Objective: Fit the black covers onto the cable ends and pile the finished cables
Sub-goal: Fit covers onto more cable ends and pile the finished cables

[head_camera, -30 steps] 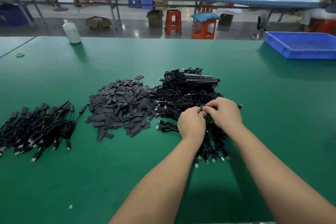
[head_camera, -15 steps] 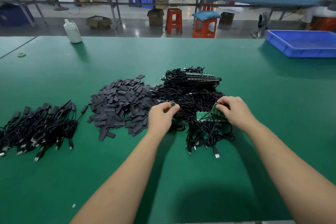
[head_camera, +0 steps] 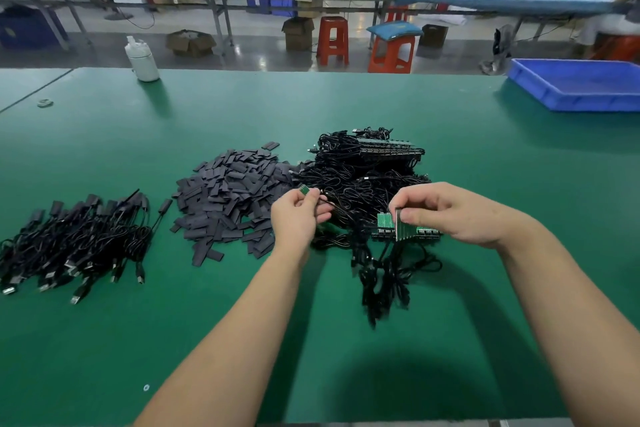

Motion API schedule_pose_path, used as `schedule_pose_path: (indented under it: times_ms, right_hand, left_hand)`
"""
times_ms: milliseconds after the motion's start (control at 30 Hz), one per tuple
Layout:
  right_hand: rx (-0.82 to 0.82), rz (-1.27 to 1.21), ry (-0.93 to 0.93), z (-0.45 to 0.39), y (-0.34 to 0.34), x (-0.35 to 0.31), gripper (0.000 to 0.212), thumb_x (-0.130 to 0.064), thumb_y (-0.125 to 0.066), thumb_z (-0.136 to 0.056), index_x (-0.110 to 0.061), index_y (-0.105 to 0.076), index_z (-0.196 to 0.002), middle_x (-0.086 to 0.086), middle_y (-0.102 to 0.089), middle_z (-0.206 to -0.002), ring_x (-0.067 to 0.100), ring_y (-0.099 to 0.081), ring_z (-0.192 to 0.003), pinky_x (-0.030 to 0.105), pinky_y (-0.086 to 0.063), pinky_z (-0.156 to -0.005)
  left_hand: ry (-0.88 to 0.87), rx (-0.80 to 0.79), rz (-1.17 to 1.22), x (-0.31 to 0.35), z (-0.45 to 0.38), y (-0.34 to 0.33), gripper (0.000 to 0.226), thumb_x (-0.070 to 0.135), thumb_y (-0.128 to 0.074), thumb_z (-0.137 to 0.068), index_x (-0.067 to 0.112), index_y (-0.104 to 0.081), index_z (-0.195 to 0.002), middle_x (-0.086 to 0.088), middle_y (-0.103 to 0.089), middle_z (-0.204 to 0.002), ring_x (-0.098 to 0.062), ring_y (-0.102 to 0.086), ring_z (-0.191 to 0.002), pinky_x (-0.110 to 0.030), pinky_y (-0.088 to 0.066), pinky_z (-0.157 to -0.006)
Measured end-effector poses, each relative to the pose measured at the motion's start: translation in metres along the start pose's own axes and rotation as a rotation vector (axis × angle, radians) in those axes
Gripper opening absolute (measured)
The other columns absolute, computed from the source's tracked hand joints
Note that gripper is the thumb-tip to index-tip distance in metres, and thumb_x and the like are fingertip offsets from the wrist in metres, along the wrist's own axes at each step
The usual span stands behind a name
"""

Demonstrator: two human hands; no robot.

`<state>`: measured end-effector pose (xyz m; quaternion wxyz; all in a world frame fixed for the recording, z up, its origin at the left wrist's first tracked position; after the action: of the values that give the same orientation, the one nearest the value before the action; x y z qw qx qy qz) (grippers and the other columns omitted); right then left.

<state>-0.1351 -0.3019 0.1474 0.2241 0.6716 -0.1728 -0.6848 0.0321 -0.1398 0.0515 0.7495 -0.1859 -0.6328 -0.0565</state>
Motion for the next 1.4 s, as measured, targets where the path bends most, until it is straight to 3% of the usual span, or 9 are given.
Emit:
schedule_pose_path:
  times_ms: [133, 267, 367, 467, 600, 900, 1067, 1233, 1400]
  right_hand:
    - [0.049, -0.054, 0.054, 0.005, 0.008, -0.014, 0.013, -0.019, -0.055, -0.1, -0.025, -0.067, -0.097, -0.009, -0.063, -0.092, 0.008, -0.054, -0.086, 0.018, -0.043, -0.082]
    - [0.108, 0.065, 0.012, -0.006, 0.009, -0.012, 0.013, -0.01, -0.054, -0.102, -0.018, -0.065, -0.098, -0.004, -0.061, -0.088, 0.009, -0.05, -0.082, 0.026, -0.042, -0.081]
    - [0.124, 0.192, -0.028, -0.015, 0.005, -0.01, 0.011, -0.011, -0.054, -0.102, -0.014, -0.064, -0.1, 0.003, -0.058, -0.083, 0.01, -0.046, -0.076, 0.031, -0.039, -0.076]
    - [0.141, 0.18, -0.007, -0.017, 0.003, -0.016, 0.013, -0.01, -0.053, -0.102, -0.016, -0.064, -0.1, -0.007, -0.057, -0.079, 0.004, -0.045, -0.071, 0.021, -0.038, -0.071]
    - [0.208, -0.006, 0.066, -0.01, 0.013, -0.025, 0.015, -0.01, -0.052, -0.103, -0.017, -0.064, -0.097, -0.003, -0.058, -0.085, 0.012, -0.048, -0.08, 0.026, -0.04, -0.075]
    - [0.212, -0.056, 0.065, -0.001, 0.028, -0.018, 0.012, -0.025, -0.056, -0.1, -0.028, -0.068, -0.097, -0.003, -0.061, -0.09, 0.016, -0.05, -0.085, 0.036, -0.039, -0.083]
    - [0.263, 0.217, -0.159, -0.011, 0.035, 0.007, 0.022, -0.02, -0.05, -0.104, -0.034, -0.064, -0.094, 0.002, -0.06, -0.083, 0.019, -0.048, -0.071, 0.035, -0.042, -0.07]
    - [0.3, 0.518, -0.398, -0.034, 0.031, 0.039, 0.02, -0.023, -0.043, -0.106, -0.031, -0.059, -0.099, -0.004, -0.058, -0.075, 0.014, -0.048, -0.061, 0.03, -0.04, -0.059]
    - [0.403, 0.809, -0.505, -0.049, 0.037, 0.066, 0.027, -0.029, -0.047, -0.105, -0.027, -0.063, -0.127, 0.005, -0.065, -0.123, 0.028, -0.052, -0.116, 0.043, -0.046, -0.099]
  left_hand:
    - [0.07, 0.033, 0.135, 0.009, -0.005, 0.006, 0.017, 0.012, -0.055, -0.1, -0.002, -0.059, -0.091, -0.023, -0.069, -0.097, -0.023, -0.074, -0.077, -0.031, -0.062, -0.068]
    - [0.038, -0.284, 0.069, 0.025, 0.009, -0.009, 0.018, 0.017, -0.059, -0.098, 0.0, -0.061, -0.093, -0.019, -0.072, -0.092, -0.032, -0.074, -0.084, -0.031, -0.061, -0.069]
    - [-0.201, -0.45, -0.372, 0.033, 0.017, -0.026, 0.016, 0.014, -0.061, -0.096, 0.012, -0.061, -0.081, -0.008, -0.072, -0.076, -0.022, -0.074, -0.07, -0.036, -0.062, -0.066]
    - [-0.353, -0.311, -0.754, 0.04, 0.02, -0.033, 0.025, 0.016, -0.06, -0.095, 0.016, -0.053, -0.071, -0.005, -0.069, -0.067, -0.009, -0.071, -0.061, -0.035, -0.059, -0.069]
    - [-0.213, -0.423, -0.554, 0.037, 0.02, -0.037, 0.024, 0.009, -0.06, -0.097, -0.013, -0.054, -0.091, -0.013, -0.071, -0.078, -0.018, -0.072, -0.064, -0.037, -0.062, -0.066]
    - [-0.268, -0.126, -0.63, 0.041, 0.002, -0.016, 0.02, 0.026, -0.062, -0.094, 0.021, -0.064, -0.075, 0.002, -0.073, -0.07, -0.016, -0.072, -0.069, -0.041, -0.06, -0.073]
    - [-0.261, -0.211, -0.562, 0.048, -0.001, 0.01, 0.019, 0.02, -0.061, -0.097, 0.005, -0.061, -0.084, -0.011, -0.071, -0.069, -0.016, -0.072, -0.06, -0.022, -0.049, -0.042]
    - [-0.227, -0.315, -0.543, 0.051, -0.004, 0.026, 0.018, 0.018, -0.061, -0.097, 0.003, -0.061, -0.087, -0.019, -0.069, -0.078, -0.029, -0.074, -0.067, -0.052, -0.061, -0.068]
    - [-0.213, -0.423, -0.57, 0.054, 0.003, 0.029, 0.018, 0.017, -0.062, -0.097, 0.001, -0.064, -0.089, -0.004, -0.07, -0.071, -0.026, -0.074, -0.067, -0.037, -0.06, -0.061]
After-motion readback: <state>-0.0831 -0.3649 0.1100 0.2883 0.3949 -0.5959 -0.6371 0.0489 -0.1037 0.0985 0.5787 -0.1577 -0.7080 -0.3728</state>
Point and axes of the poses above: each hand's wrist, its own z-axis away from the middle knuckle, its own y-axis out of the back of the hand, x = y × z, the point moved 2 cm from there along -z, towards the middle knuckle
